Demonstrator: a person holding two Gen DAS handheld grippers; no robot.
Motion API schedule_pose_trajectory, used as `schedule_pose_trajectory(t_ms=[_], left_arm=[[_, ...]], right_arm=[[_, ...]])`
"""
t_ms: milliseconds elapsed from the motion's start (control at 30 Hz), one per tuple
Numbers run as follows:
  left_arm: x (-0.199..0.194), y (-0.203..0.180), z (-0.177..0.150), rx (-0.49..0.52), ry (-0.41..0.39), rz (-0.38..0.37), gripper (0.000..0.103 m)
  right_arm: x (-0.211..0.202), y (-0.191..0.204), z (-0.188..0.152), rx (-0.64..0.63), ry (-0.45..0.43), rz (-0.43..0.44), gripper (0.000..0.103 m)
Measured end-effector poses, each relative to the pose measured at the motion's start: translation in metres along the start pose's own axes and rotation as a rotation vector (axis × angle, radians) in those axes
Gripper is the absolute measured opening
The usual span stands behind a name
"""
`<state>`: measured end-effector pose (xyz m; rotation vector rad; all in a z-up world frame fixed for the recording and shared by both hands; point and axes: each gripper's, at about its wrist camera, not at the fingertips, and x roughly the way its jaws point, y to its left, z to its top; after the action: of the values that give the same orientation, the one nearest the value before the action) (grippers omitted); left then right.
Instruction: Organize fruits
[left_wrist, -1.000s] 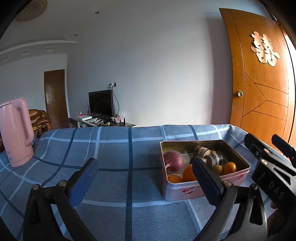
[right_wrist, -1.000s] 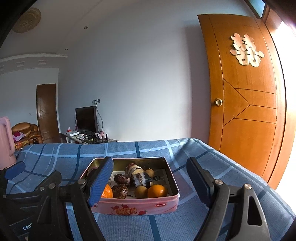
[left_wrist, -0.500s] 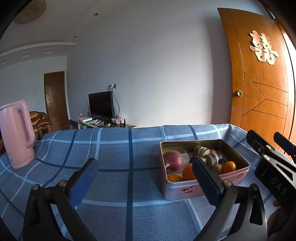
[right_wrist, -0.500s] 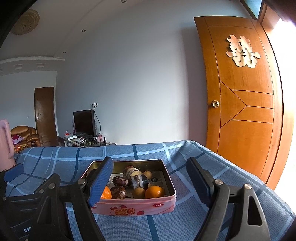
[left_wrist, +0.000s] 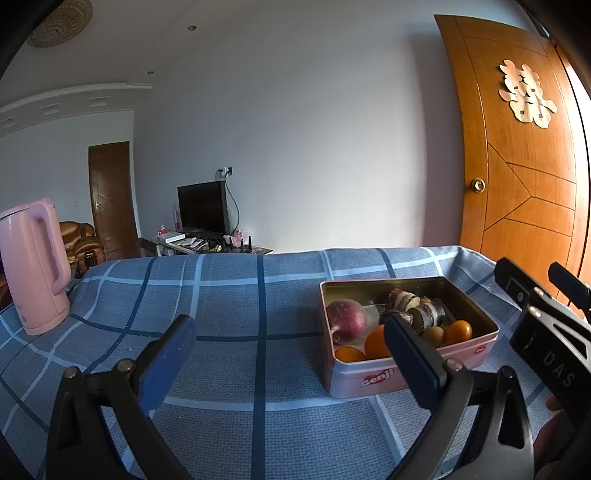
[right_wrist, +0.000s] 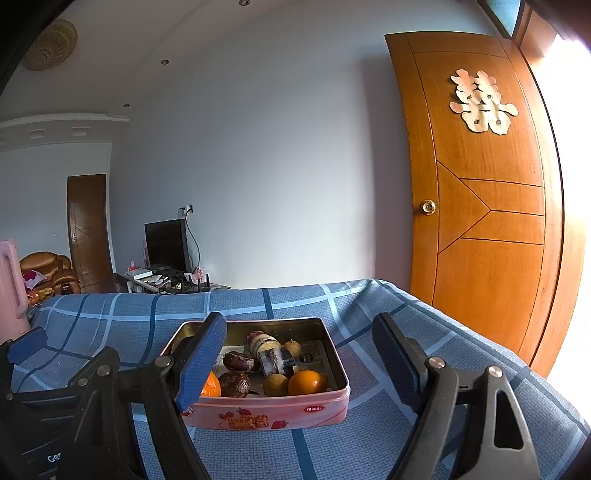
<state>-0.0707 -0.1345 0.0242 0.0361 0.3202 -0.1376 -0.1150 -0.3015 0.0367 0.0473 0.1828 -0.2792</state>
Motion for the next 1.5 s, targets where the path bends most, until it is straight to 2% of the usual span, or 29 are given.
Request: schedule_pose_trajectory(t_ms=[1500], left_arm=[[0.0017, 0.0023, -0.0003, -0.001, 0.021, 0.004, 0.103]], right_arm=[[-0.0004, -0.0011, 0.0002, 0.002, 0.001, -0.002, 0.082]])
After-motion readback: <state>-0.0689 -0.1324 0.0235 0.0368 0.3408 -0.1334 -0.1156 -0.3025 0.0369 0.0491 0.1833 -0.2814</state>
